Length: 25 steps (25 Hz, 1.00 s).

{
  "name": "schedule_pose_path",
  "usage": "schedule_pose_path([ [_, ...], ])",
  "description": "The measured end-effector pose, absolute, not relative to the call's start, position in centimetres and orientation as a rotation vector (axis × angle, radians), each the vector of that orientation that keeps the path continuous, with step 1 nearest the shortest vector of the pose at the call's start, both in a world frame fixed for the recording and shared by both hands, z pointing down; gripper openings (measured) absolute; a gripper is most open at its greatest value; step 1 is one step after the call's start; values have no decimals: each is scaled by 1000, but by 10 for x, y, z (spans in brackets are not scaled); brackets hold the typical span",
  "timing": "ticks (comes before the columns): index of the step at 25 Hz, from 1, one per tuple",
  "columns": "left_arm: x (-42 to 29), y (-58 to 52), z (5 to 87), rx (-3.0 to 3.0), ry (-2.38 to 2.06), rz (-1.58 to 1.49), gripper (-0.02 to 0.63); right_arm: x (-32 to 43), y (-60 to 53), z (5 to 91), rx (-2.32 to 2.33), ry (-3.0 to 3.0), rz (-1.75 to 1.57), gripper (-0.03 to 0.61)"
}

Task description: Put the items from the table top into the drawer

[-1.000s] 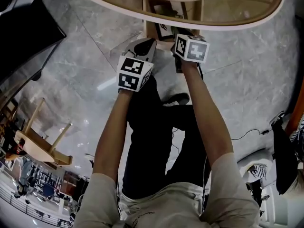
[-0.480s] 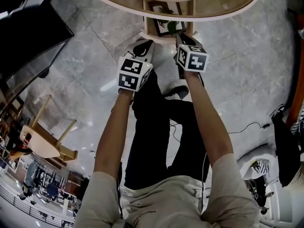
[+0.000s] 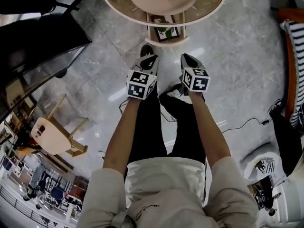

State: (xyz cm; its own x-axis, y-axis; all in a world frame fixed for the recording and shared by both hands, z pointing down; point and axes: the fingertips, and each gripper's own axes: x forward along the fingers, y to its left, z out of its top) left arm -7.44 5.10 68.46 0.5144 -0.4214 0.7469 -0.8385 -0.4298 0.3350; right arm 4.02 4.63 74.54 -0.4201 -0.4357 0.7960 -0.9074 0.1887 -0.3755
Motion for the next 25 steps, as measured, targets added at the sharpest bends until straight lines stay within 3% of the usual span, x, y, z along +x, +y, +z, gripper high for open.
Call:
schedule_pose_path([
  [10,-70,113,554,1977,-1086,666,21,87,105,578,1377,-1947,1204,43],
  [25,-86,131,510,1942,-1118,660,21,39,132,514,1214,-2059,1145,34],
])
